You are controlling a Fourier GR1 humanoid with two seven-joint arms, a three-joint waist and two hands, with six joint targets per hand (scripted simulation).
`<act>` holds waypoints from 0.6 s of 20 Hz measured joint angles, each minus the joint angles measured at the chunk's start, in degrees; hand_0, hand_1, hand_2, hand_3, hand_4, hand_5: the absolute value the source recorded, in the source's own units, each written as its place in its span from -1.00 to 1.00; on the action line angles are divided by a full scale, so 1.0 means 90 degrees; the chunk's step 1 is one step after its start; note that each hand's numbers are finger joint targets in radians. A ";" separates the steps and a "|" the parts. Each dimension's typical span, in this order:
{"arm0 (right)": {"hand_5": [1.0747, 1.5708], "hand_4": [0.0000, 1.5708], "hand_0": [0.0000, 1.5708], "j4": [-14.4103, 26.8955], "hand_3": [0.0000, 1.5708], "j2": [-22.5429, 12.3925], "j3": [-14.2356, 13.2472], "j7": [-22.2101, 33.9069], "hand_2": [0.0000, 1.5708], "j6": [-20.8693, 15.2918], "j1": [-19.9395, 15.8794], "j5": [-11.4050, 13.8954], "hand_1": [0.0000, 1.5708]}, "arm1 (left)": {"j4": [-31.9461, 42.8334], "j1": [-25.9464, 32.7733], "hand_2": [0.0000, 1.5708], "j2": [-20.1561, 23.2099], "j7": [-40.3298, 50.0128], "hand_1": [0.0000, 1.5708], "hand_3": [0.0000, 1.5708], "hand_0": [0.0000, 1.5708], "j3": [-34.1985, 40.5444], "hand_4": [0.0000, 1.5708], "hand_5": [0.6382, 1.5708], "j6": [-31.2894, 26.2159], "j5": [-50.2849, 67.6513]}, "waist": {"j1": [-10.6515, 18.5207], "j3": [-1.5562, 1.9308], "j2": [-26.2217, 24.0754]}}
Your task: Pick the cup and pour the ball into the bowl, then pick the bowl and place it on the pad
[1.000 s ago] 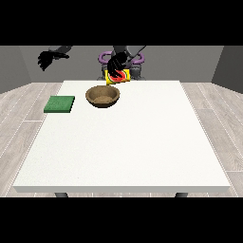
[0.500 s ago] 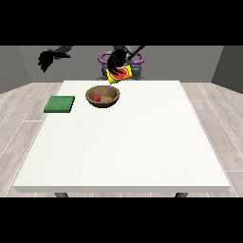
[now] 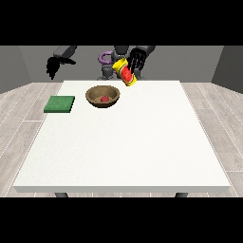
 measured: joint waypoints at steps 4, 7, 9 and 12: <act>0.99 -0.64 -1.00 -0.0181 -1.00 0.0320 0.0172 -0.0062 -1.00 -0.0145 -0.0133 0.0050 -1.00 | -0.0685 0.0756 -1.00 -0.0117 -0.0515 -1.00 -1.00 -1.00 0.0813 -1.00 0.96 0.0528 0.1842 | -0.0123 -0.0040 0.0415; 1.00 -0.68 -1.00 -0.0293 -1.00 0.0589 0.0321 -0.0073 -1.00 -0.0434 -0.0237 0.0189 -1.00 | -0.1275 0.1304 -1.00 -0.0157 -0.1233 -1.00 -1.00 -1.00 0.1109 -1.00 0.98 0.0512 0.3268 | -0.0092 -0.0027 0.0585; 1.00 -0.73 -1.00 -0.0381 -1.00 0.0849 0.0434 -0.0089 -1.00 -0.0764 -0.0296 0.0329 -1.00 | -0.1610 0.1653 -1.00 -0.0170 -0.1799 -1.00 -1.00 -1.00 0.1226 -1.00 0.99 0.0319 0.4102 | 0.0004 -0.0004 0.0673; 1.00 -0.61 -1.00 -0.0438 -1.00 0.1288 0.0603 -0.0161 -1.00 -0.1261 -0.0269 0.0537 -1.00 | -0.1974 0.2197 -1.00 -0.0182 -0.2669 -1.00 -1.00 -1.00 0.1305 -1.00 0.99 -0.0120 0.5052 | 0.0200 0.0034 0.0784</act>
